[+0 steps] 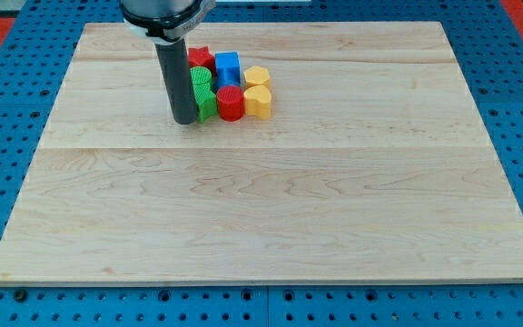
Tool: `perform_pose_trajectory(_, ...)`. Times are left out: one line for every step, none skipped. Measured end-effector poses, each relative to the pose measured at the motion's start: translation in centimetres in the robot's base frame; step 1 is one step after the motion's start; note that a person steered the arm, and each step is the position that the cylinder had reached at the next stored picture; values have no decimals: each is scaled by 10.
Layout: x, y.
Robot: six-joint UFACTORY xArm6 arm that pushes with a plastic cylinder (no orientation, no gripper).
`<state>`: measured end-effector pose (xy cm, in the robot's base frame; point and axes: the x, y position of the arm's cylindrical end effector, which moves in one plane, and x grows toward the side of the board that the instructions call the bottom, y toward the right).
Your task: Place the arm to the right of the yellow blocks
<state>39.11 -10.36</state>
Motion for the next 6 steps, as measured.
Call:
perform_pose_trajectory(0, 0)
perform_pose_trajectory(0, -24)
perform_pose_trajectory(0, -32)
perform_pose_trajectory(9, -30)
perform_pose_trajectory(35, 58)
perform_pose_trajectory(29, 156)
